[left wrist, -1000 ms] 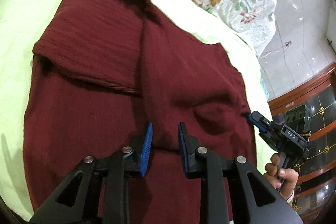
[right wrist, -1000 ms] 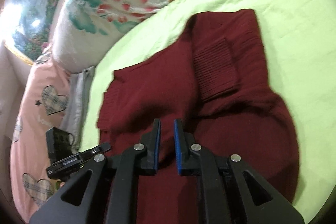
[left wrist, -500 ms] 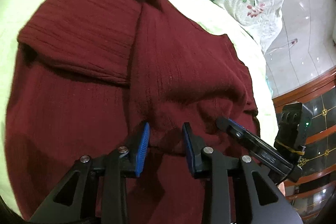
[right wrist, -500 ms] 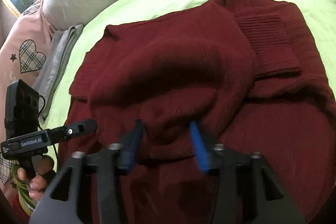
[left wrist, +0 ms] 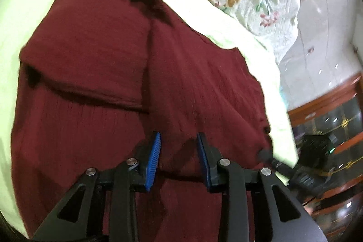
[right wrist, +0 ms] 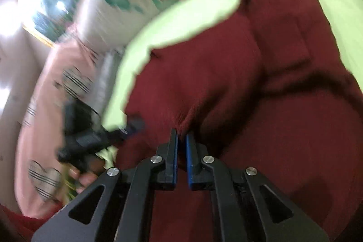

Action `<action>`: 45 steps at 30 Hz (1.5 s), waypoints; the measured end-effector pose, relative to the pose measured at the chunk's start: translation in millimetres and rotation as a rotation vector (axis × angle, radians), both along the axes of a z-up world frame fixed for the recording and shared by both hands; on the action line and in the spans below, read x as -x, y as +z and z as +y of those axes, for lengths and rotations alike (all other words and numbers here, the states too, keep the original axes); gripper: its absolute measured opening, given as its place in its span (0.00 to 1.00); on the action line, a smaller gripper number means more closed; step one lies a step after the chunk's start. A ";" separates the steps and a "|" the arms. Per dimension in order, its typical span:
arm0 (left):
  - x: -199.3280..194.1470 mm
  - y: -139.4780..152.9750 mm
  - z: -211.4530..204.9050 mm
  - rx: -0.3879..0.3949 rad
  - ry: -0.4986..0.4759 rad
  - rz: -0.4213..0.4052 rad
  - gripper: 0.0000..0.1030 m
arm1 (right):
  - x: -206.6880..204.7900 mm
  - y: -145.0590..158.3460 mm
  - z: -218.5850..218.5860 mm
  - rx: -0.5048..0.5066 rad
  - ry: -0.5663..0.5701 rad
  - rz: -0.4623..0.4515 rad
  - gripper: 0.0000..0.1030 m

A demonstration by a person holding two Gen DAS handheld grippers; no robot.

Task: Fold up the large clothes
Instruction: 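Grasp the hoodie hem with both grippers and fold it toward the hood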

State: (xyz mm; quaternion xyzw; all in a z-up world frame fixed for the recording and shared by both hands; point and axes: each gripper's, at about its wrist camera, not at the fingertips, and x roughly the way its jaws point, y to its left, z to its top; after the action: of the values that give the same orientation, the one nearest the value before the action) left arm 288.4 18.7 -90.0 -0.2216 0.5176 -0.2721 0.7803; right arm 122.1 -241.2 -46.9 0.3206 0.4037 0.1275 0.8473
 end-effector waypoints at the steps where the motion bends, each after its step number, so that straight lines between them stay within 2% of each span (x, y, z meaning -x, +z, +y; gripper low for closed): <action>1: 1.2 0.7 4.7 0.016 0.007 0.004 0.31 | 1.3 -2.0 3.0 0.009 0.012 0.021 0.09; 3: 3.0 4.0 9.9 0.033 0.011 0.001 0.33 | 7.4 1.8 -0.2 0.022 0.003 0.018 0.14; 7: 2.5 19.2 9.2 0.048 0.014 -0.036 0.36 | 15.4 29.6 -20.5 0.028 -0.109 -0.109 0.14; 9: -0.5 21.9 -4.7 -0.044 0.008 -0.052 0.39 | 5.6 34.8 -24.8 0.021 -0.127 -0.133 0.14; 10: -4.5 16.7 -15.6 -0.119 -0.006 -0.044 0.39 | -4.9 31.9 -24.2 0.021 -0.119 -0.119 0.14; 11: -6.8 11.9 -20.0 -0.156 -0.007 -0.036 0.37 | -17.5 23.3 -23.7 0.033 -0.119 -0.077 0.14; 13: -11.0 -4.0 -22.5 -0.219 0.003 0.010 0.33 | -33.0 -1.9 -28.4 0.105 -0.179 0.090 0.14; 14: -10.1 -4.6 -19.0 -0.206 0.008 0.007 0.33 | -34.8 -11.1 -32.8 0.107 -0.200 0.136 0.14; 15: -8.0 -2.6 -14.8 -0.192 0.011 0.003 0.33 | -31.1 -16.9 -38.4 0.083 -0.218 0.146 0.14; 16: -3.6 2.3 -7.9 -0.187 0.018 0.001 0.33 | -24.2 -17.4 -42.7 0.045 -0.229 0.127 0.14; 18: 6.3 11.3 -0.1 -0.196 0.036 -0.026 0.33 | -5.2 -6.4 -43.1 0.037 -0.245 0.079 0.14; 19: 15.8 18.6 7.8 -0.198 0.045 -0.049 0.33 | 6.2 1.3 -41.5 0.032 -0.239 0.050 0.18; 21: 30.5 27.1 21.7 -0.189 0.059 -0.073 0.35 | 25.0 12.6 -38.0 0.024 -0.213 0.010 0.32; 22: 42.4 33.1 34.6 -0.183 0.085 -0.085 0.36 | 40.5 19.6 -35.7 0.034 -0.200 -0.013 0.44; 23: 51.9 36.0 43.8 -0.174 0.101 -0.094 0.40 | 49.3 25.5 -32.4 0.048 -0.199 -0.025 0.48; 26: 85.2 40.1 76.6 -0.175 0.153 -0.109 0.48 | 87.6 32.6 -30.9 0.086 -0.208 -0.052 0.48; 31: 129.0 27.5 114.2 -0.218 0.166 -0.085 0.49 | 140.7 25.8 -40.7 0.144 -0.269 -0.029 0.48; 37: 165.7 1.4 133.2 -0.228 0.141 -0.043 0.54 | 185.9 1.4 -49.1 0.111 -0.305 0.014 0.48; 40: 179.6 -13.5 133.4 -0.127 0.030 -0.009 0.59 | 196.7 -18.4 -40.7 0.017 -0.212 0.025 0.48; 43: 192.2 -16.0 132.8 -0.089 -0.037 -0.019 0.63 | 203.2 -28.6 -31.3 -0.105 -0.121 -0.009 0.48; 45: 195.9 -17.2 132.6 -0.071 -0.053 -0.018 0.61 | 203.4 -31.0 -23.0 -0.112 -0.079 -0.022 0.49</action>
State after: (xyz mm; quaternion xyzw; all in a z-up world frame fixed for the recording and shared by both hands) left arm 92.5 151.3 -107.1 -0.1773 0.5259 -0.2761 0.7847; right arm -81.3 -264.2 -77.8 0.3818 0.3736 0.1197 0.8369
